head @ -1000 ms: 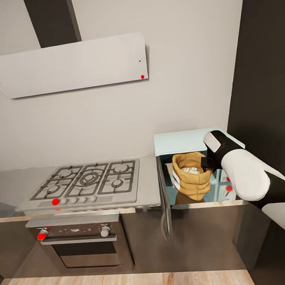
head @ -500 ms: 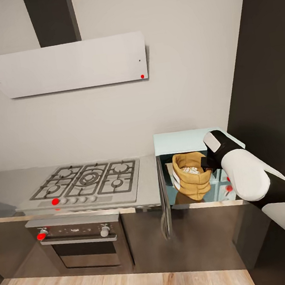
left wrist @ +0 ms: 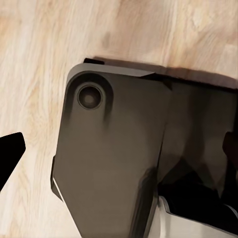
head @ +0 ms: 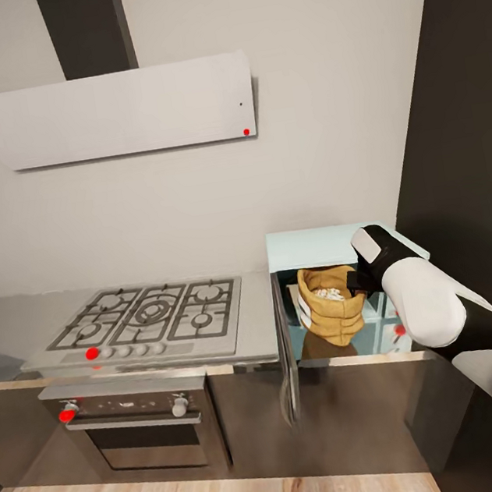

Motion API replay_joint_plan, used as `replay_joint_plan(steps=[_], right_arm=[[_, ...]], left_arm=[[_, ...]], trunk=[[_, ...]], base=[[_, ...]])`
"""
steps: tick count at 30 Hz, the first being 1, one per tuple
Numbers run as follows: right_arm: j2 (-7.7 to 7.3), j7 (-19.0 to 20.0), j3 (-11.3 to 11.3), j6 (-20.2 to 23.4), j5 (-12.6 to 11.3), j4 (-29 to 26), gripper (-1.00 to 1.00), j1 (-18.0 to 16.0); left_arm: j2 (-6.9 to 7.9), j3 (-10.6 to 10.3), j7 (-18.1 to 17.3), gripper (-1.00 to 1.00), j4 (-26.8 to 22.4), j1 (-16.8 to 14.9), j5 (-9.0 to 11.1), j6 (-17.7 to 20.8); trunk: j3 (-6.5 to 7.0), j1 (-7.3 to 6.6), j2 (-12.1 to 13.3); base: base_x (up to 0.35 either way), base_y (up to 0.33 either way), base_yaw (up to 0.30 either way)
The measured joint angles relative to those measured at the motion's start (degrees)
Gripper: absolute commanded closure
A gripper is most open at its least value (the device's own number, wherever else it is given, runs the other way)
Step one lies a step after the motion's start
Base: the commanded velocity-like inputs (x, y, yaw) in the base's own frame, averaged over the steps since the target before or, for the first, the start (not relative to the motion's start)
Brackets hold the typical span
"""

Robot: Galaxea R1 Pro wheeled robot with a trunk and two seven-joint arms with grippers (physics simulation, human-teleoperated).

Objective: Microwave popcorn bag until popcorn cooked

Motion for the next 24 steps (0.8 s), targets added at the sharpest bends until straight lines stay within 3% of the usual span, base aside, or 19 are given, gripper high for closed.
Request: replay_joint_plan(steps=[24], right_arm=[[0.08, 0.0, 0.0, 0.0, 0.0, 0.0, 1.0, 0.0]], left_arm=[[-0.11, -0.3, -0.1, -1.0, 0.0, -0.2, -0.1, 0.0]], trunk=[[0.0, 0.0, 0.0]], base=[[0.067, 0.0, 0.0]])
